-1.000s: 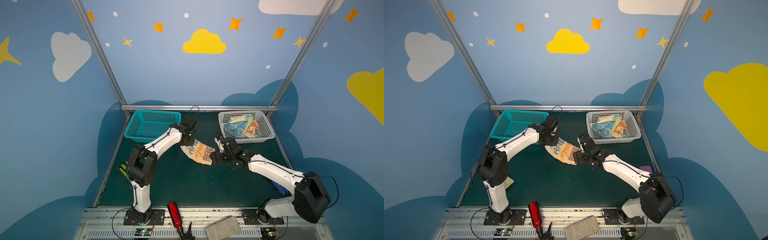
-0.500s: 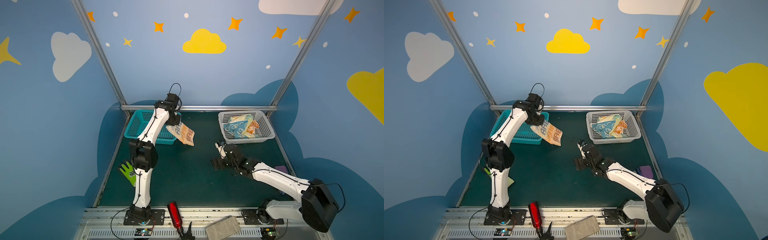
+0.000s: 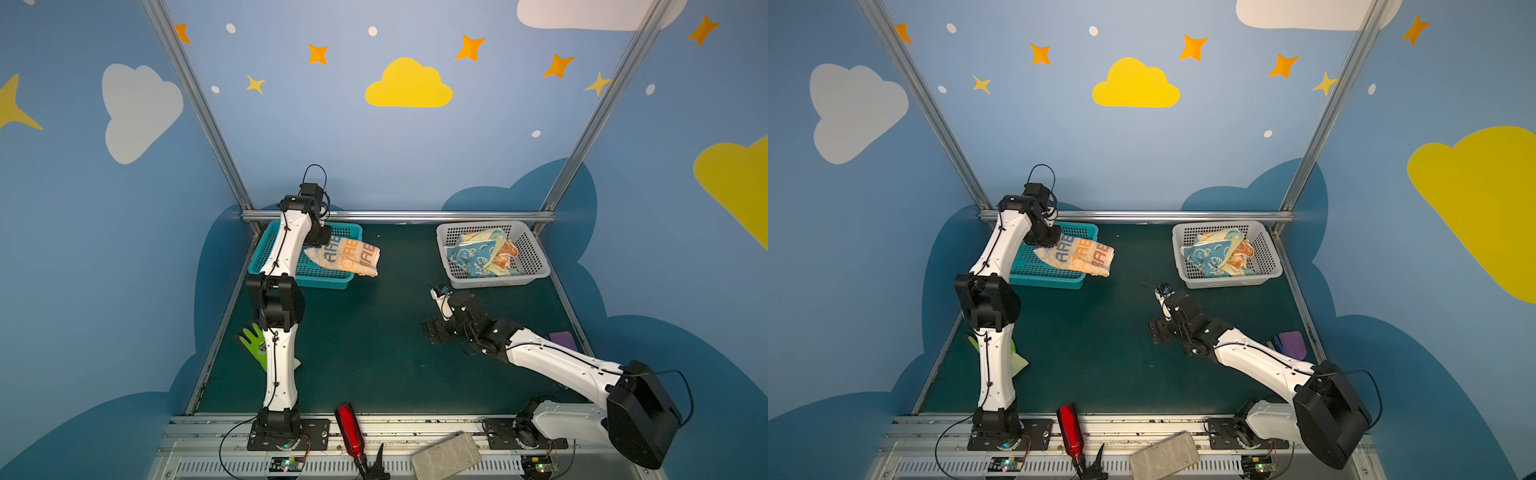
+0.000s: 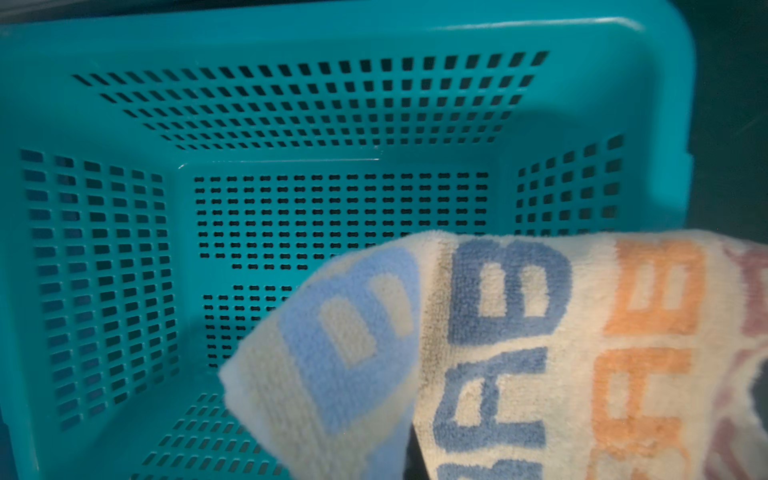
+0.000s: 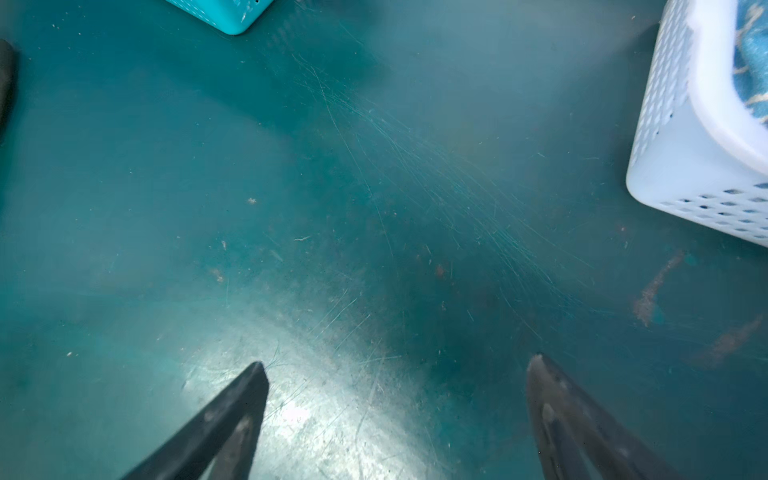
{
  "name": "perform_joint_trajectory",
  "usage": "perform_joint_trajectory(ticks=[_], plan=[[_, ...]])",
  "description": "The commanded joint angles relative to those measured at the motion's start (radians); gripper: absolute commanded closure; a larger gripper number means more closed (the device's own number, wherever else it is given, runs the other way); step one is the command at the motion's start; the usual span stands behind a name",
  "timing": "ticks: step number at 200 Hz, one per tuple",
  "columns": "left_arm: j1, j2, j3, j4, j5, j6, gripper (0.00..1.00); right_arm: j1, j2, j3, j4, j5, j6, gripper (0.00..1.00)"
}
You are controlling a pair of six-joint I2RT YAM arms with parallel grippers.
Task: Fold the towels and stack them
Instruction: 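Carry the folded cream towel with the left gripper into the teal basket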
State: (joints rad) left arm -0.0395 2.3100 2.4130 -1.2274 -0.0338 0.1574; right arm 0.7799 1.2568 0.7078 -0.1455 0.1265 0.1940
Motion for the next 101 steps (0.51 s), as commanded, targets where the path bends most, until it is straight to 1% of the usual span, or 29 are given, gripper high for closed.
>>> perform_joint_trajectory(ticks=[1,37,62,101], plan=[[0.038,0.031,0.022,0.014,-0.018,0.037,0.96,0.010,-0.016,-0.007,0.005,0.023,-0.006,0.08],[0.069,0.077,0.019,0.077,-0.035,0.072,0.96,0.026,-0.025,-0.004,0.000,0.041,0.000,0.08],[0.071,0.125,0.034,0.117,-0.092,0.103,0.96,0.033,-0.024,0.005,-0.015,0.049,0.006,0.08],[0.085,0.209,0.103,0.129,-0.191,0.101,0.96,0.045,-0.002,0.023,-0.027,0.076,0.016,0.07]])
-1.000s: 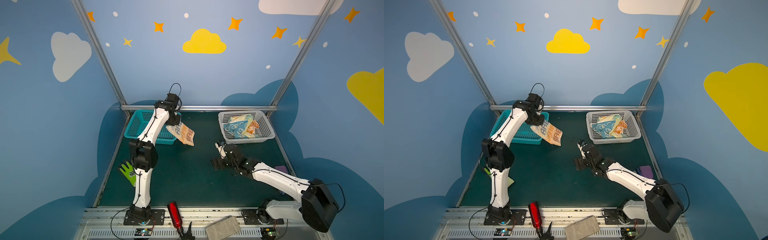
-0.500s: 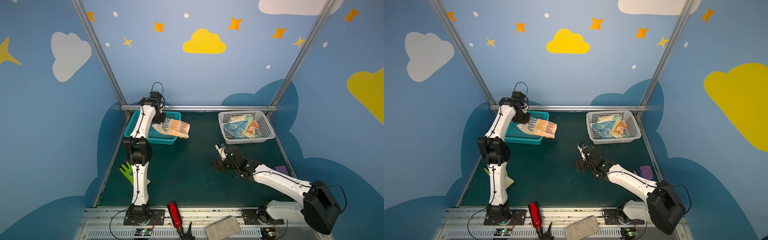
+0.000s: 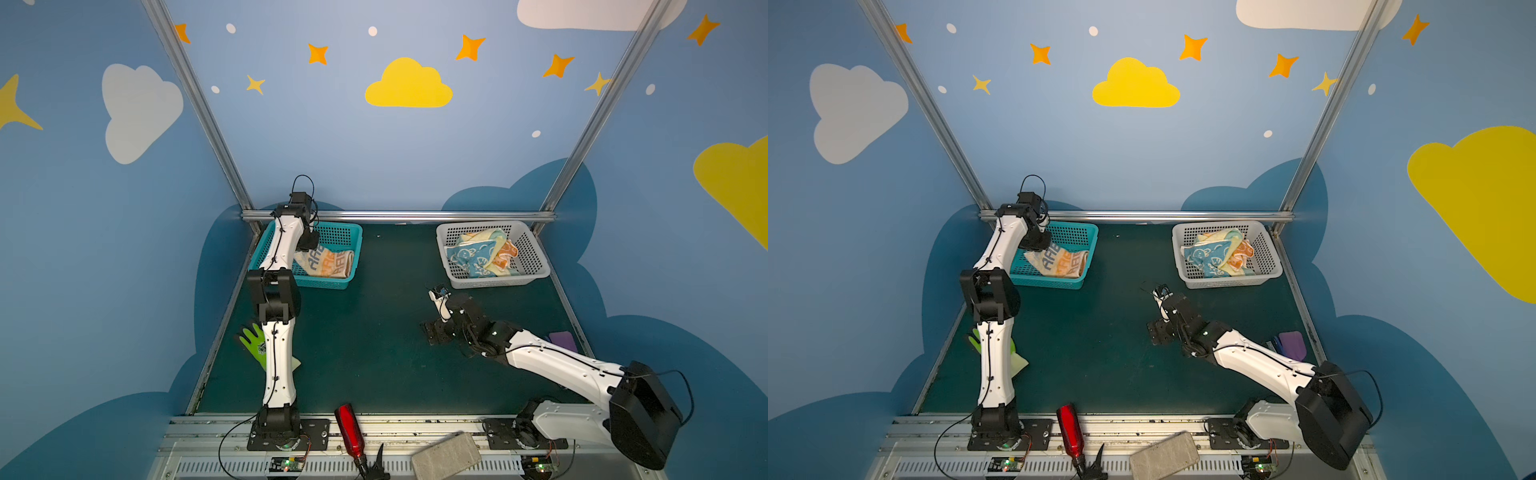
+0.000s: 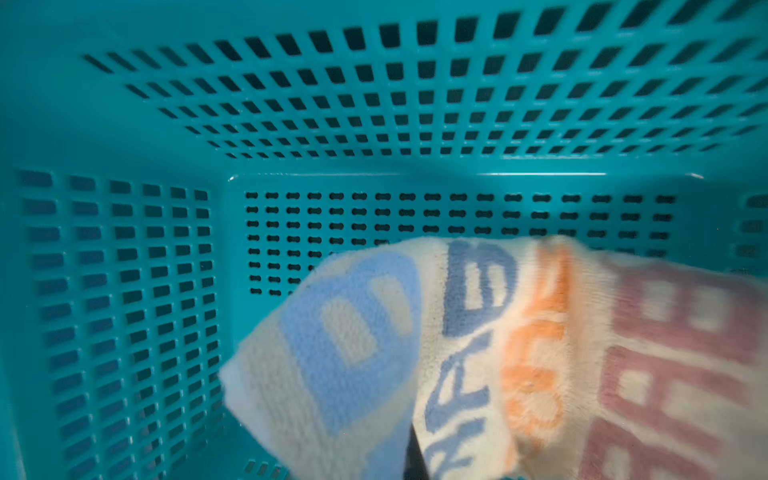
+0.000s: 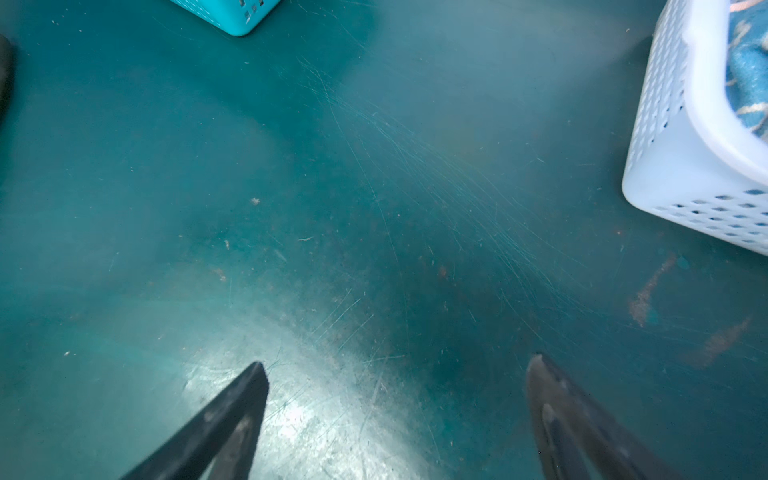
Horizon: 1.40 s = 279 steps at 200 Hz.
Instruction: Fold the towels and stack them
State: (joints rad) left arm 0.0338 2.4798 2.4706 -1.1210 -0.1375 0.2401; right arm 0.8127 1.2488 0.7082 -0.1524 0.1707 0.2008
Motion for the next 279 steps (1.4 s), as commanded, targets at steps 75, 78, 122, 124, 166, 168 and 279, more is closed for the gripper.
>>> perform_joint_trajectory(ticks=[75,78,122,124,166,168,279], plan=[[0.023,0.066,0.059,0.092,-0.272,0.002,0.00,0.022,-0.002,0.029,0.014,0.051,0.013,0.08],[0.024,0.063,0.059,0.092,-0.273,-0.001,0.00,0.023,-0.004,0.030,0.014,0.055,0.015,0.07],[0.024,-0.036,0.048,0.078,-0.232,-0.034,0.00,0.011,-0.027,0.058,0.034,0.150,-0.017,0.07],[0.022,-0.043,0.047,0.077,-0.225,-0.036,0.00,0.010,-0.026,0.059,0.037,0.150,-0.022,0.08],[-0.003,-0.269,-0.208,0.159,-0.035,-0.103,0.00,-0.024,0.014,0.137,0.014,0.115,-0.004,0.08],[-0.005,-0.286,-0.235,0.170,-0.028,-0.105,0.00,-0.025,0.015,0.142,0.012,0.116,-0.009,0.08],[-0.376,-0.853,-1.055,0.647,0.096,-0.310,0.00,-0.262,0.138,0.481,-0.208,0.258,0.031,0.08]])
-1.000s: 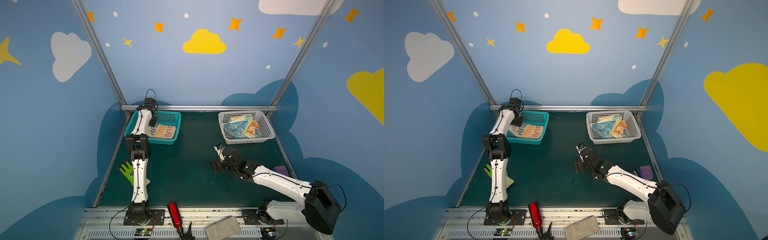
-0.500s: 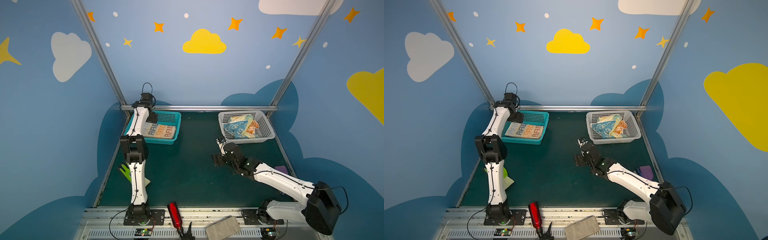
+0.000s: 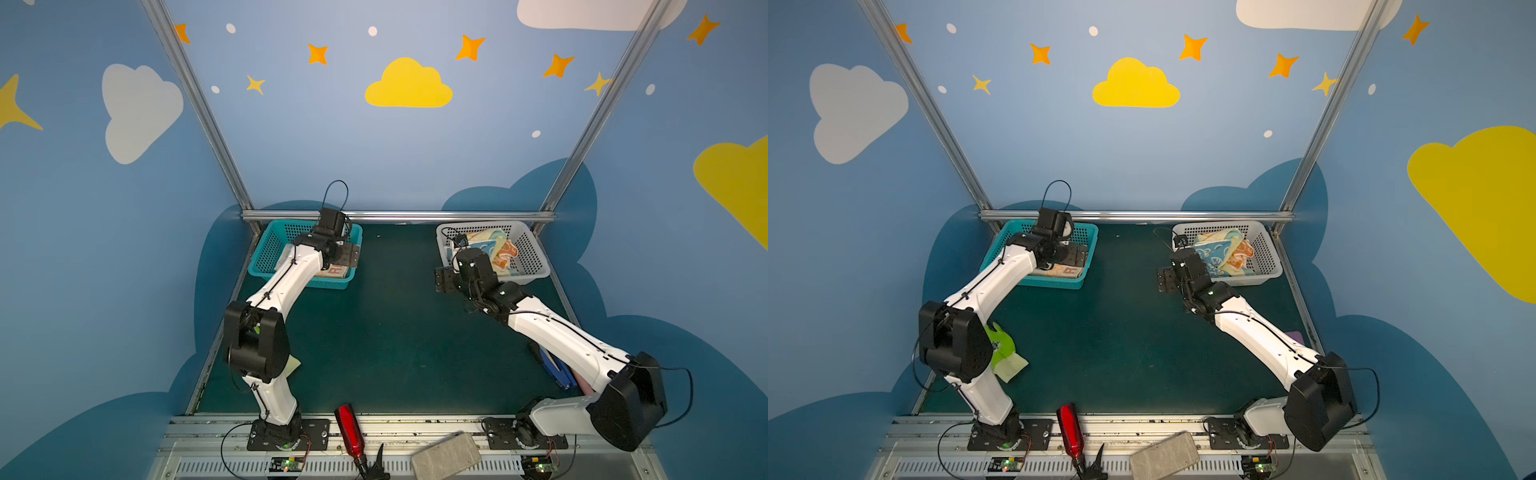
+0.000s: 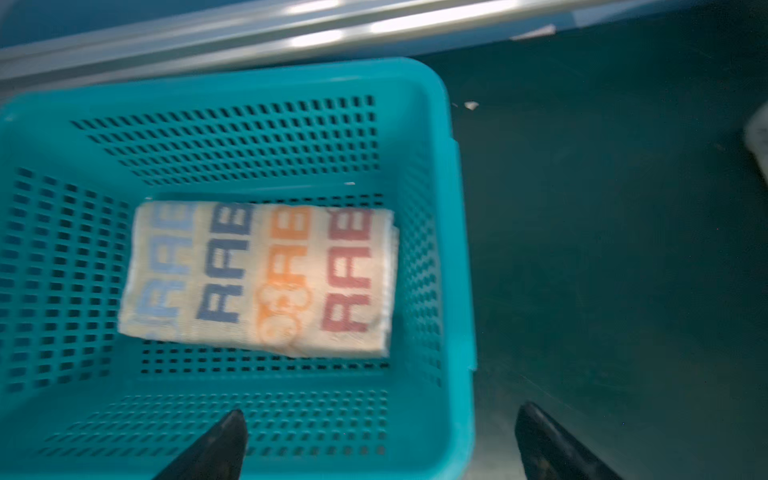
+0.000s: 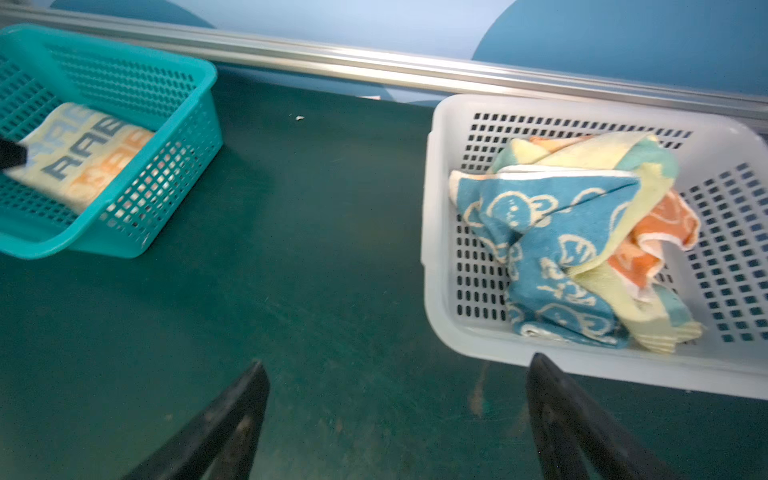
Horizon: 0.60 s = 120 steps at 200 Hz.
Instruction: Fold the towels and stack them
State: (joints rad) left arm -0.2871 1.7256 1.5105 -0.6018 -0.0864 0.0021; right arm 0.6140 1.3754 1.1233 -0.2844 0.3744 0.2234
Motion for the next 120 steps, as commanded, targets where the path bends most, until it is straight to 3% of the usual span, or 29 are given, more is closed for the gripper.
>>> perform_joint_trajectory(ticks=[1,38,73,120], plan=[[-0.059,-0.104,-0.102,0.131,0.048,-0.074,0.00,-0.069,0.011,0.068,-0.076,0.052,0.010,0.08],[-0.160,-0.212,-0.330,0.344,0.154,-0.190,0.00,-0.244,0.045,0.057,0.006,-0.020,0.090,0.08],[-0.268,-0.264,-0.446,0.477,0.190,-0.198,0.00,-0.398,0.155,0.064,0.053,-0.141,0.204,0.08],[-0.311,-0.264,-0.477,0.493,0.183,-0.204,0.00,-0.431,0.336,0.138,0.109,-0.173,0.227,0.12]])
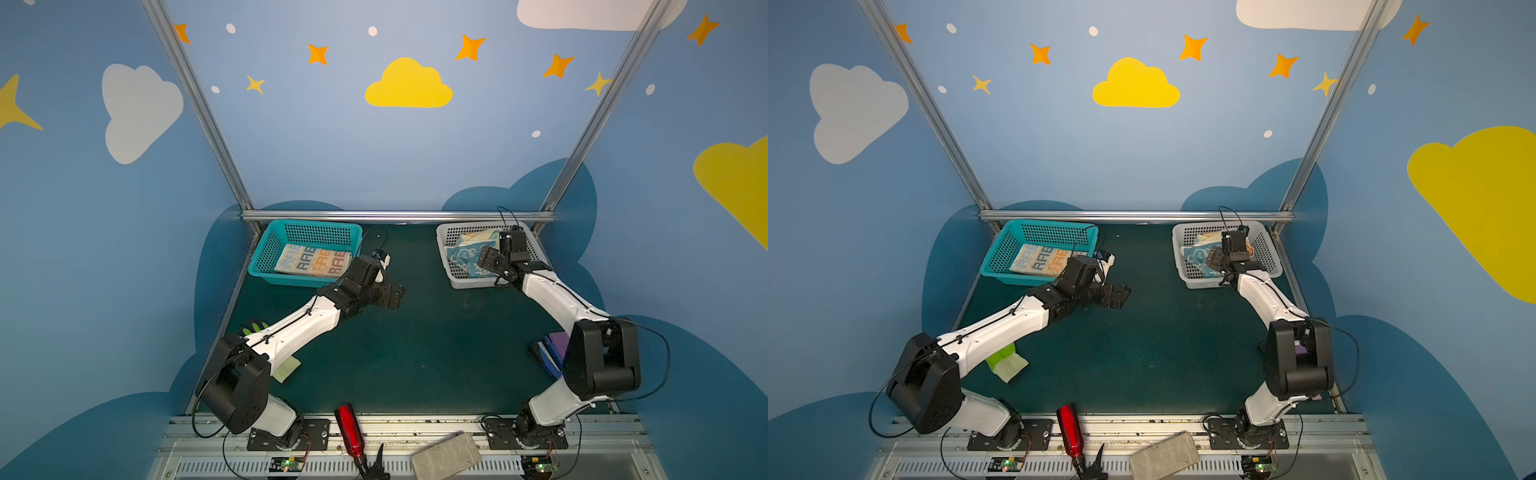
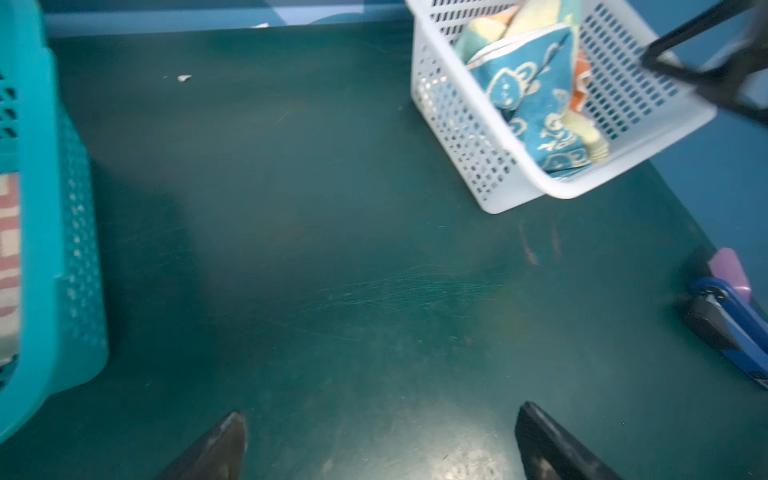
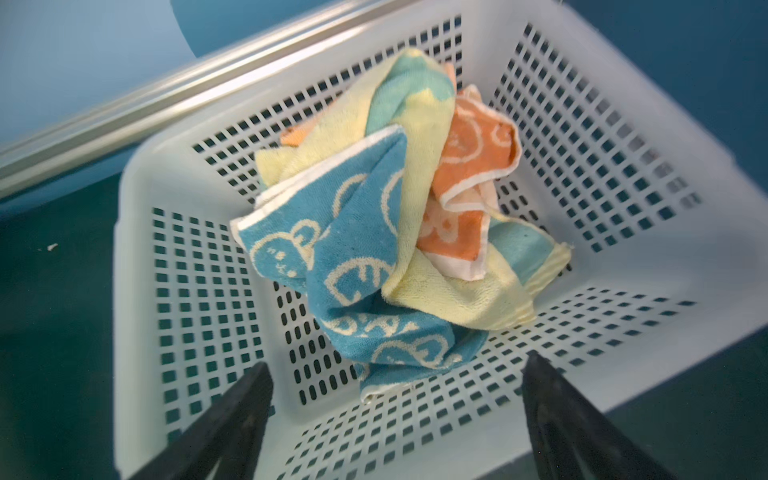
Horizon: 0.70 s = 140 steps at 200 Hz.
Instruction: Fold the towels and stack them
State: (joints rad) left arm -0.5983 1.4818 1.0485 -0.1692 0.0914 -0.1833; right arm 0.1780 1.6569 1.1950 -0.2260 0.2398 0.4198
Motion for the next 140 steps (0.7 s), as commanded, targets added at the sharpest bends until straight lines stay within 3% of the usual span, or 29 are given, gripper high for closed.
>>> perform_joint_trajectory(ticks=[1,48,88,140], plan=[[0.000,-0.020,-0.015,0.061,0.005,-0.019,0.00,0.005,0.058,0.069,0.051,-0.039,0.031,0.13],[-0.003,-0.007,-0.028,0.053,0.006,-0.019,0.00,0.005,0.228,0.251,-0.061,-0.030,0.034,0.27],[-0.002,-0.001,-0.033,0.048,0.001,-0.011,0.00,0.006,0.335,0.387,-0.210,-0.046,0.054,0.33],[-0.003,0.008,-0.032,0.043,-0.005,-0.006,0.00,0.005,0.391,0.416,-0.260,-0.076,0.105,0.56]])
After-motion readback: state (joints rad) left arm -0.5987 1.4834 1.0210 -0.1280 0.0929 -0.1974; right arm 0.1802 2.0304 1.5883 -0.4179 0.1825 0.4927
